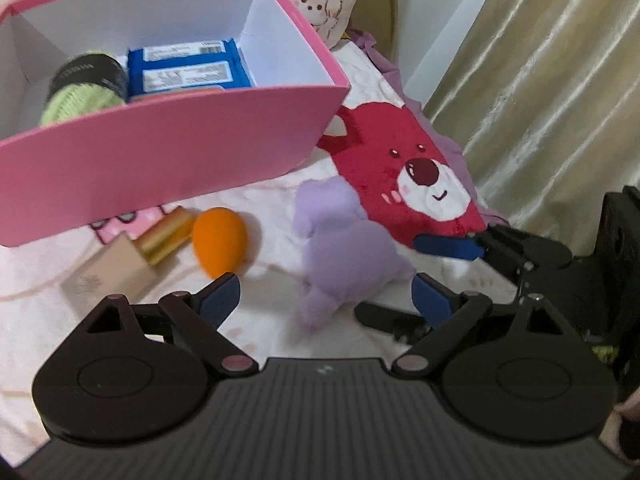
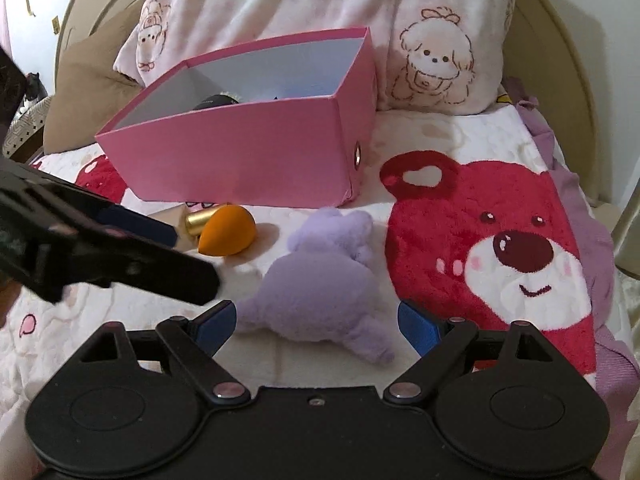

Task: Organize objects
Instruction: 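Move the left tool down toward the lilac plush bunny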

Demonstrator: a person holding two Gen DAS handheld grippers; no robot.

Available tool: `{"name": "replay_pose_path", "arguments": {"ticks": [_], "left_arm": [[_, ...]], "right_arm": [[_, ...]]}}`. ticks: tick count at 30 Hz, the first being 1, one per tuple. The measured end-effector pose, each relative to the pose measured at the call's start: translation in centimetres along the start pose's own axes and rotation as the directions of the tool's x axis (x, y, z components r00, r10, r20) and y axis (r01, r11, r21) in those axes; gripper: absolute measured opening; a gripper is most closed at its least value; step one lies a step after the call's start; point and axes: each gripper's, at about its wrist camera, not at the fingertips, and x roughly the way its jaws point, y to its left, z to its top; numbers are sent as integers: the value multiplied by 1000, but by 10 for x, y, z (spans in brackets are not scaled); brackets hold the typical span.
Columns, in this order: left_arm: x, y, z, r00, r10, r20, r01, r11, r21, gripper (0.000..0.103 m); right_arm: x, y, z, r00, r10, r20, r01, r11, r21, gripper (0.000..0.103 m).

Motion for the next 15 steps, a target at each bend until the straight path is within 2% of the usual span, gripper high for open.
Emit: {"name": "replay_pose_path", "arguments": {"ticks": [4, 6, 10, 12, 13, 14, 15], "left_arm": [[19, -1, -2, 999, -48, 7, 48, 998, -36, 92], [29, 2, -4, 996, -84, 3, 84, 994, -65, 92], [40, 6, -4, 997, -75, 18, 76, 993, -86, 89], [42, 10, -4, 993, -113, 41, 117, 988, -100, 75], [45, 11, -5, 988, -148, 42, 151, 983, -102, 63], [49, 11, -6, 989, -146, 35, 149, 984, -102, 57], [52, 9, -7, 993, -115, 23, 117, 989, -86, 52]], "right_arm": [[5, 2, -5, 999, -16, -31, 15, 1000, -9, 89], [5, -1, -7, 1000, 2, -30, -2, 1000, -1, 89], [13, -3, -8, 999, -11, -45, 12, 1000, 5, 89], [18, -3, -10, 998, -24, -53, 24, 1000, -3, 88], [20, -3, -11, 998, -28, -63, 28, 1000, -8, 85], [21, -2, -13, 996, -35, -77, 33, 999, -19, 81], [20, -1, -14, 996, -42, -75, 40, 999, -29, 78]]}}
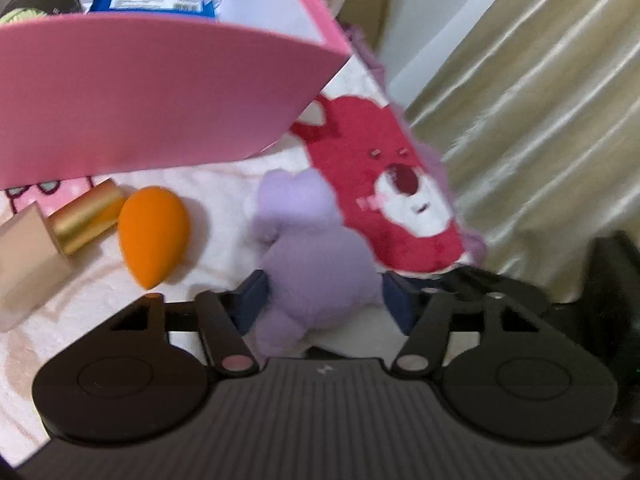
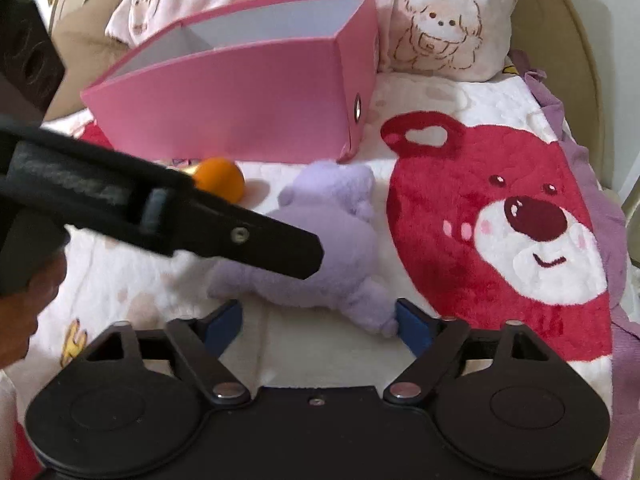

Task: Organize objects
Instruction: 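Move the left tool down toward the lilac plush bunny, then close the left tool on the lilac plush bunny, then carry the plush bunny with the left tool into the pink box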

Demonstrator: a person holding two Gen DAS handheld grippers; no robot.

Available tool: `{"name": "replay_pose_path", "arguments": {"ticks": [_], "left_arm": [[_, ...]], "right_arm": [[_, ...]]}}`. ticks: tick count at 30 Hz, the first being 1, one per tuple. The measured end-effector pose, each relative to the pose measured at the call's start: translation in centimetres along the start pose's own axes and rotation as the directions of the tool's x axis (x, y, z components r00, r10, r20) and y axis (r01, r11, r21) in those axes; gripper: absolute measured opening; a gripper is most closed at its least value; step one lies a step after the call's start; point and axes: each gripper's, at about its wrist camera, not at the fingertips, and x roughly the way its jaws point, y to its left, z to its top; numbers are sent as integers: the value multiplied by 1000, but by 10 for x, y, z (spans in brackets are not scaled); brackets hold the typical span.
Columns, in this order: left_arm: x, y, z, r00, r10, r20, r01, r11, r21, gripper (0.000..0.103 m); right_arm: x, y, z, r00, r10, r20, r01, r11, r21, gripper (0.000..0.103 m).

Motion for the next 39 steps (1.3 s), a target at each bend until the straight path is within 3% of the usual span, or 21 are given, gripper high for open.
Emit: {"name": "replay_pose_path", "arguments": {"ticks": [2, 5, 9, 12, 17, 19, 22, 24, 27, 29, 33, 34, 39], "left_arm": [[0, -1, -4, 1000, 11, 7, -11, 1000, 23, 51], [-9, 5, -7, 999, -37, 23, 38, 999, -37, 49], [-27, 8, -15, 998, -54, 36, 57, 996, -74, 48], [-37, 9, -23, 998, -54, 16, 55, 995, -80, 47], [-41, 15, -32, 1000, -15, 8, 16, 996, -87, 46], [-39, 21, -33, 1000, -12, 6, 12, 995, -96, 48], [-31, 41, -33, 994, -110, -24, 101, 965, -243, 49], [-27, 50, -36, 991, -135, -15, 124, 944, -306, 48], [-23, 45, -37, 995, -99, -21, 91, 965, -247, 43], [-23, 38, -36, 997, -78, -17, 73, 976, -205, 35], [-23, 21, -36, 1000, -12, -14, 10, 993, -117, 33], [-24, 20, -36, 1000, -7, -11, 6, 994, -110, 32], [-27, 20, -37, 1000, -16, -8, 15, 992, -123, 32]], "right_arm": [[-4, 0, -1, 1000, 3, 14, -3, 1000, -8, 65], [-5, -1, 0, 1000, 17, 13, -17, 1000, 3, 57], [-9, 14, -3, 998, 66, 0, -66, 996, -61, 56], [-8, 25, -5, 997, 78, -27, -81, 991, -107, 60], [-5, 25, -5, 998, 41, -44, -46, 994, -101, 79], [-7, 24, -5, 999, 24, -33, -27, 995, -94, 81], [-13, 26, -6, 1000, 17, -11, -17, 997, -78, 81], [-15, 27, -5, 999, 36, 2, -35, 996, -79, 81], [-12, 26, -3, 997, 70, 10, -70, 996, -57, 81], [-2, 23, -2, 998, 62, -16, -63, 997, -35, 80], [3, 27, -5, 999, 39, -20, -40, 998, -54, 75], [1, 30, -5, 999, 36, -16, -37, 997, -69, 70], [1, 38, -4, 999, 8, -45, -13, 995, -104, 70]]}}
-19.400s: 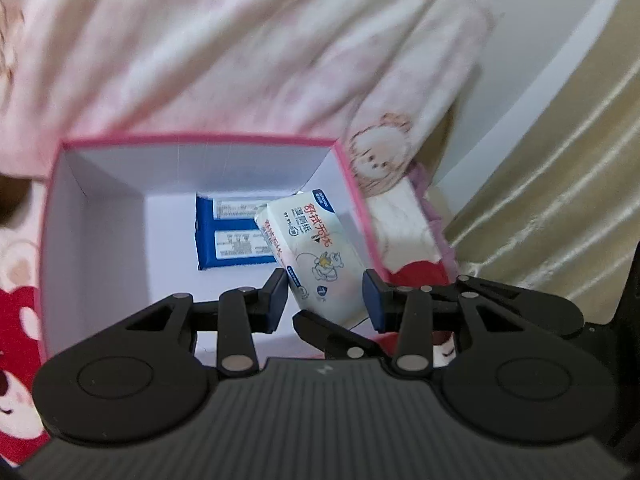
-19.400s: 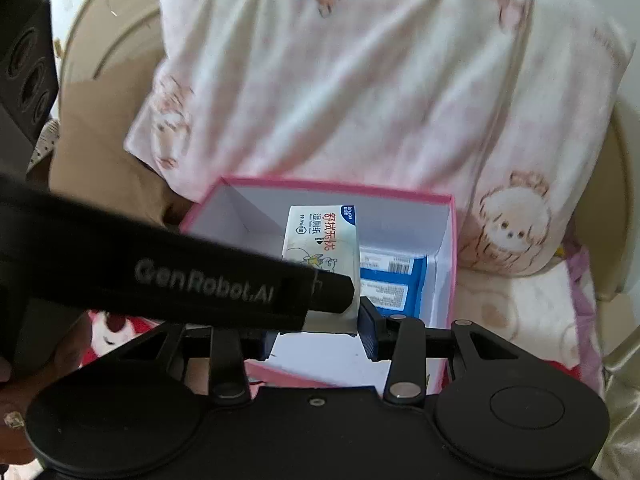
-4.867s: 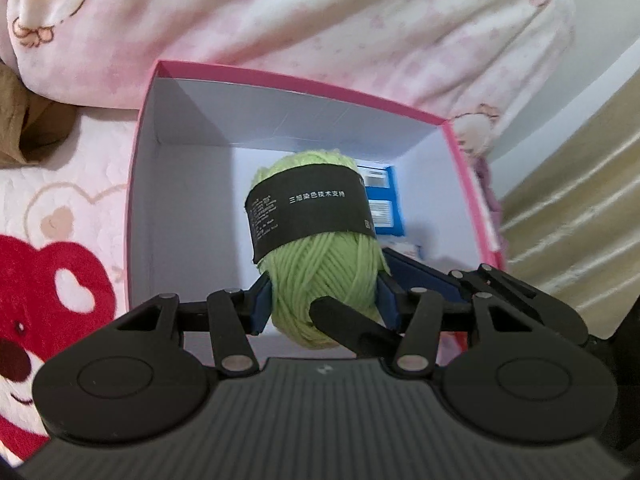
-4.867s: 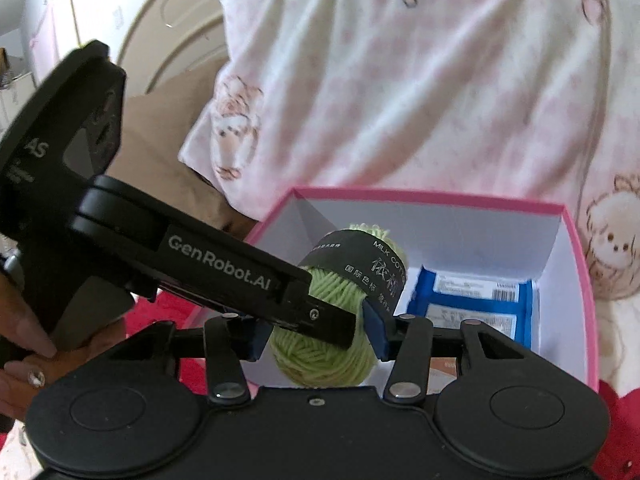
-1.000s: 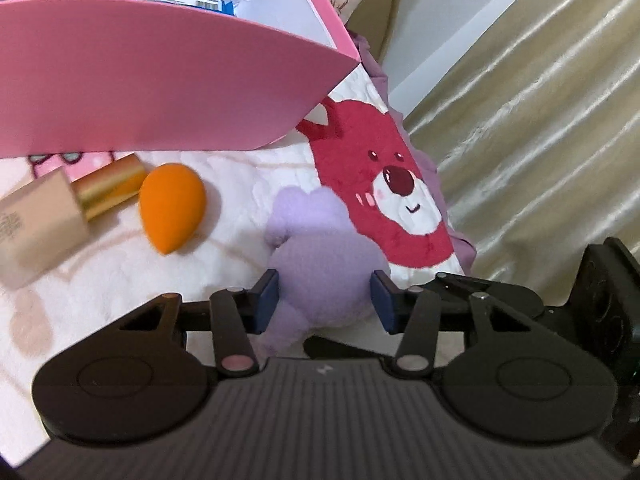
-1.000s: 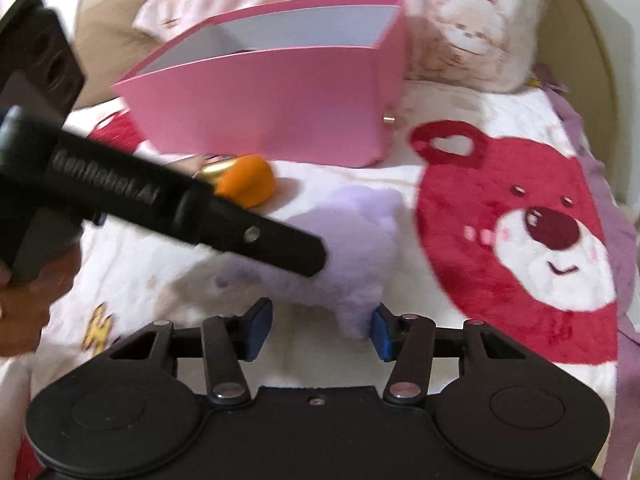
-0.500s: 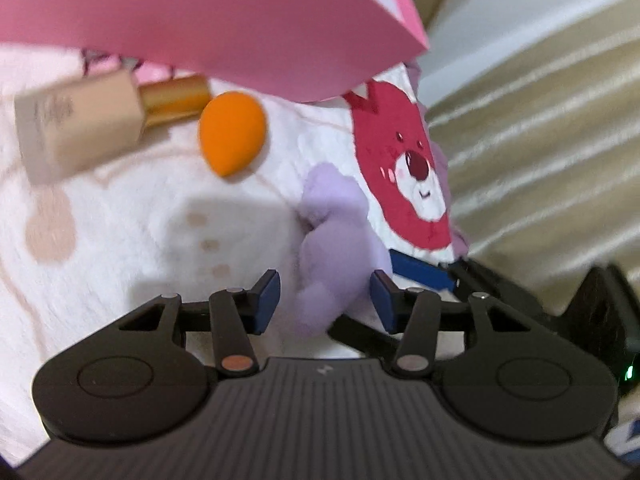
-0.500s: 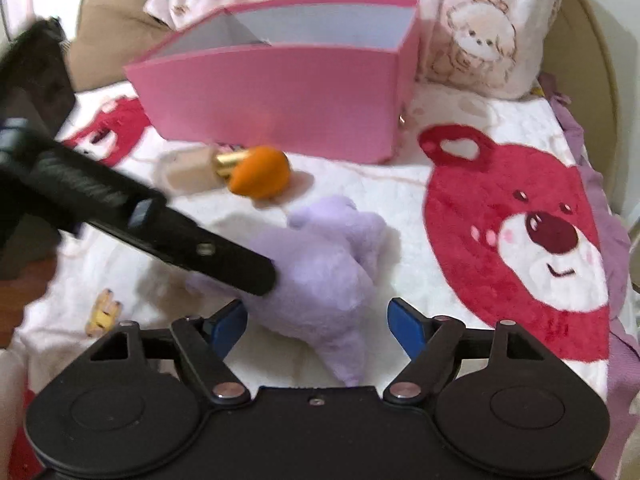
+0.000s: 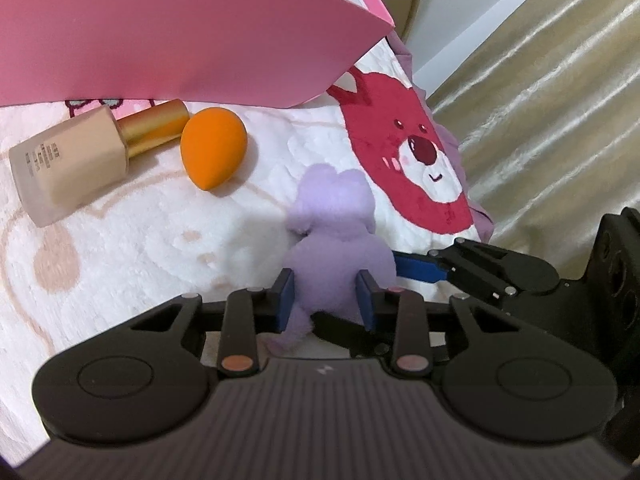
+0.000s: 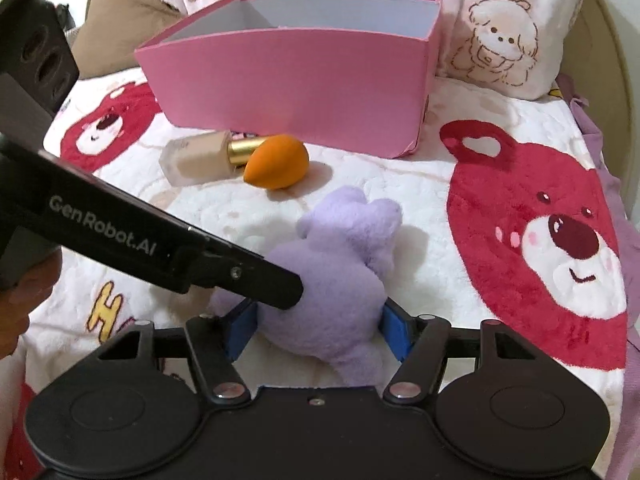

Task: Organize objects
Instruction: 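Carry the plush bunny with the left tool into the pink box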

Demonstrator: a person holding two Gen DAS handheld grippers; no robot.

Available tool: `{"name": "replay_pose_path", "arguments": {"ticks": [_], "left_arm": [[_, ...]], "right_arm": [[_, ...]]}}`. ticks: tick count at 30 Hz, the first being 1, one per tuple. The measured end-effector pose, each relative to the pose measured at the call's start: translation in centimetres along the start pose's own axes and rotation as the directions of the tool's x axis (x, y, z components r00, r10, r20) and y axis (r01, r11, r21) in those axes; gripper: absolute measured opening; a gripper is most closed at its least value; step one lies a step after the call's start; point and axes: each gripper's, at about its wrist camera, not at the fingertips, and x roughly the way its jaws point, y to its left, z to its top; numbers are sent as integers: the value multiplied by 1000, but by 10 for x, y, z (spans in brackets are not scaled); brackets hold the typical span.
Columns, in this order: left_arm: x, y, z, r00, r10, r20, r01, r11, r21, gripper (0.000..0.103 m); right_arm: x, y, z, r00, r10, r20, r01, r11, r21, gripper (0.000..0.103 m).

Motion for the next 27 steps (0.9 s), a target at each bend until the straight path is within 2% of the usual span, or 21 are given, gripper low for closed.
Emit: {"name": "replay_pose_path", "arguments": {"ticks": [4, 7, 9, 15, 20, 24, 27], "left_arm": [[-6, -1, -2, 1000, 0, 14, 0, 1000, -10, 32], [-17, -4, -1, 999, -33, 26, 33, 999, -2, 32], [-27, -8, 0, 998, -45, 32, 45, 999, 12, 32], [-73, -22, 4, 997, -38, 61, 32, 995, 99, 32], [-110, -28, 11, 997, -32, 76, 21, 990, 142, 31], [-144, -38, 24, 995, -18, 93, 1, 985, 171, 32], [-163, -46, 41, 997, 20, 72, -32, 985, 171, 32]], "right_arm": [[-2, 2, 1, 1000, -13, 12, 14, 1000, -5, 69], [-9, 10, 2, 998, -59, 35, 61, 997, -52, 68], [-16, 12, 4, 997, -65, 41, 67, 997, -45, 68], [-50, 33, 22, 994, -44, 97, 49, 998, -45, 68], [-75, 61, 42, 991, -32, 128, 46, 993, -105, 67], [-96, 76, 56, 982, -17, 189, 47, 987, -154, 67], [-109, 81, 72, 978, 10, 209, 21, 989, -144, 67]]}}
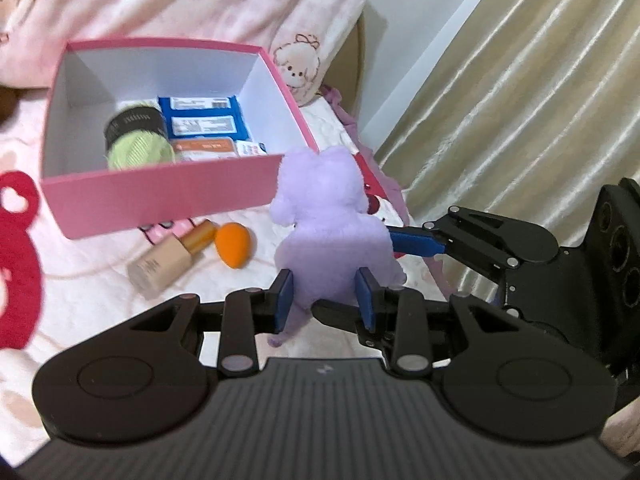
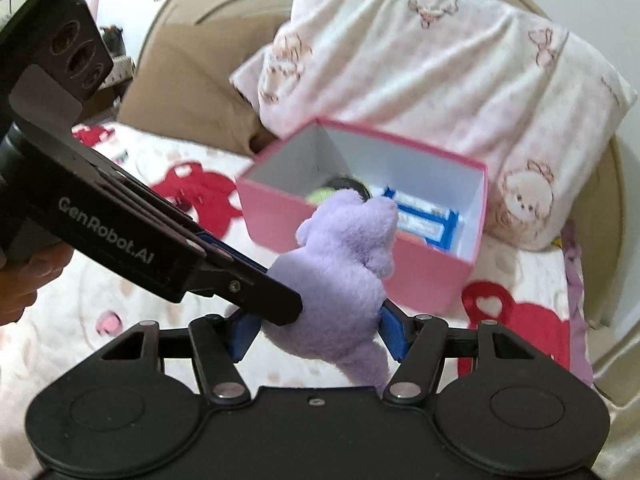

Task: Organize objects
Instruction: 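Carry the plush bunny with the left tool into the pink box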

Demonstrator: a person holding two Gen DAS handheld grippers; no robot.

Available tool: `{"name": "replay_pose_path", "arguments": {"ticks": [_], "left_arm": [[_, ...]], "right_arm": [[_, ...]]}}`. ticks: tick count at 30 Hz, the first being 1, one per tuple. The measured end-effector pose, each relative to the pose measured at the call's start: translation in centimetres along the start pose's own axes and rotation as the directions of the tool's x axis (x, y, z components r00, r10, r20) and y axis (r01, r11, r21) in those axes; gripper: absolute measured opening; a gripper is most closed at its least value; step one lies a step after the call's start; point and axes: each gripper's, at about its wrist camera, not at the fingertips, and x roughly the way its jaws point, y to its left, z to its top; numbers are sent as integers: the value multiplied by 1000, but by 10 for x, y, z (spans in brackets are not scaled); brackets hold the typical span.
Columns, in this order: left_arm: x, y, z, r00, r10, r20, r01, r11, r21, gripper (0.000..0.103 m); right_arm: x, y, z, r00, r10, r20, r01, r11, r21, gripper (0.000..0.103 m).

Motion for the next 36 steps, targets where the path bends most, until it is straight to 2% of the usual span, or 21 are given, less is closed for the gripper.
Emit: {"name": "replay_pose_path", "arguments": {"ticks": [4, 7, 13, 18, 23, 29, 36], "left_arm": [[-19, -9, 28, 999, 33, 5, -33, 998, 44, 32], [-27, -9, 52, 999, 41, 12, -41, 999, 30, 32], [-20, -7, 102, 993, 114, 34, -115, 993, 32, 32], [6, 15, 135, 991, 129, 27, -128, 991, -27, 32], [37, 46, 146, 992, 117, 43, -113, 989, -96, 32], [84, 88, 152, 993, 110, 49, -98, 975, -201, 32], [134, 119, 164, 987, 158, -4, -155, 961, -227, 32]], "right_arm": [[-10, 2, 27, 999, 1, 36, -1, 1000, 1, 67], [-11, -8, 49, 999, 14, 45, -15, 1000, 24, 67], [7, -36, 92, 999, 27, 24, -29, 994, 102, 67], [41, -65, 121, 998, 41, -43, -34, 987, 154, 67], [81, -90, 133, 990, 83, -118, -62, 983, 172, 67], [139, -105, 134, 983, 41, -178, -27, 996, 82, 66], [198, -127, 127, 969, 47, -243, -9, 988, 155, 65]]}}
